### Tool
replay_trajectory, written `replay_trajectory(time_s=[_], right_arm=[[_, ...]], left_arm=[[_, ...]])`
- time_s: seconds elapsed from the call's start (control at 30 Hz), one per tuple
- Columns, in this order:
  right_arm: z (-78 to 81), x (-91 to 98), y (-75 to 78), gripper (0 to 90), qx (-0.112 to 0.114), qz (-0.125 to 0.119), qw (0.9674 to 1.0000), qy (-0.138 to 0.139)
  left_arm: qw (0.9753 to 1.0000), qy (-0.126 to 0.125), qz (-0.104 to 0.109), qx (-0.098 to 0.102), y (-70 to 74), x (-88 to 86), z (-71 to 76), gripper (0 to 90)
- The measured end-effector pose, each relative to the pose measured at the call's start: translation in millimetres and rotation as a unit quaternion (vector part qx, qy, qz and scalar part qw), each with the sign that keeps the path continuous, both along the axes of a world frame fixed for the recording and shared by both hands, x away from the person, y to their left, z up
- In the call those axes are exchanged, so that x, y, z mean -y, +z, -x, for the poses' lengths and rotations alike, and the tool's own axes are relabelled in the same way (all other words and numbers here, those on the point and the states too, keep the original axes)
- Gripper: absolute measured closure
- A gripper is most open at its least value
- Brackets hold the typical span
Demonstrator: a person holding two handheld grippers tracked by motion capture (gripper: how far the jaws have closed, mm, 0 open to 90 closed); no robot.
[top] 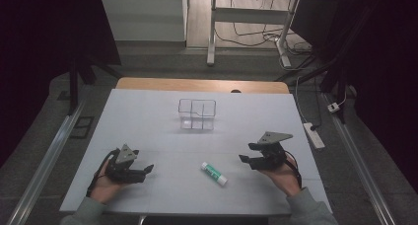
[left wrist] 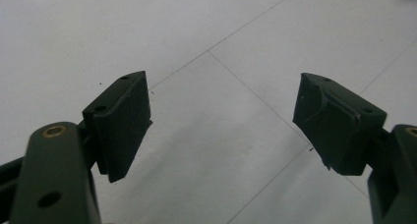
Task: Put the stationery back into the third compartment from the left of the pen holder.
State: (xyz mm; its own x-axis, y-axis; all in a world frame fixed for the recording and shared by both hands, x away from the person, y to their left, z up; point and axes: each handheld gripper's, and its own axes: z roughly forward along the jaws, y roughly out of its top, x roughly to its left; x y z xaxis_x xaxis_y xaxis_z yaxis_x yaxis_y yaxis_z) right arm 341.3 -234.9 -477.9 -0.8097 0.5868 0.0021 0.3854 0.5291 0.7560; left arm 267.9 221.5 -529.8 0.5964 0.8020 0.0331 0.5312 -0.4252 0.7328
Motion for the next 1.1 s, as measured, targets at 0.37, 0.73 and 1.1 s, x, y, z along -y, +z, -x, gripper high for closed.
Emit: replay_trajectory(time_s=[0.37,0.73,1.1], right_arm=[[8.0,-23.3,-9.3,39.0,-0.014,0.047,0.9983,0.030],[19.8,-46.7,-9.1,38.7,-0.031,0.062,0.9950,0.071],[28.2,-72.0,-9.0,35.7,-0.052,0.089,0.9905,0.091]], left_arm=[[1.0000,-0.001,0.000,0.001,0.4,0.2,0.6,21.7],[1.0000,-0.005,-0.004,0.000,0.0,1.0,0.7,21.8],[1.0000,-0.007,-0.006,0.000,-0.4,1.5,1.0,21.9]])
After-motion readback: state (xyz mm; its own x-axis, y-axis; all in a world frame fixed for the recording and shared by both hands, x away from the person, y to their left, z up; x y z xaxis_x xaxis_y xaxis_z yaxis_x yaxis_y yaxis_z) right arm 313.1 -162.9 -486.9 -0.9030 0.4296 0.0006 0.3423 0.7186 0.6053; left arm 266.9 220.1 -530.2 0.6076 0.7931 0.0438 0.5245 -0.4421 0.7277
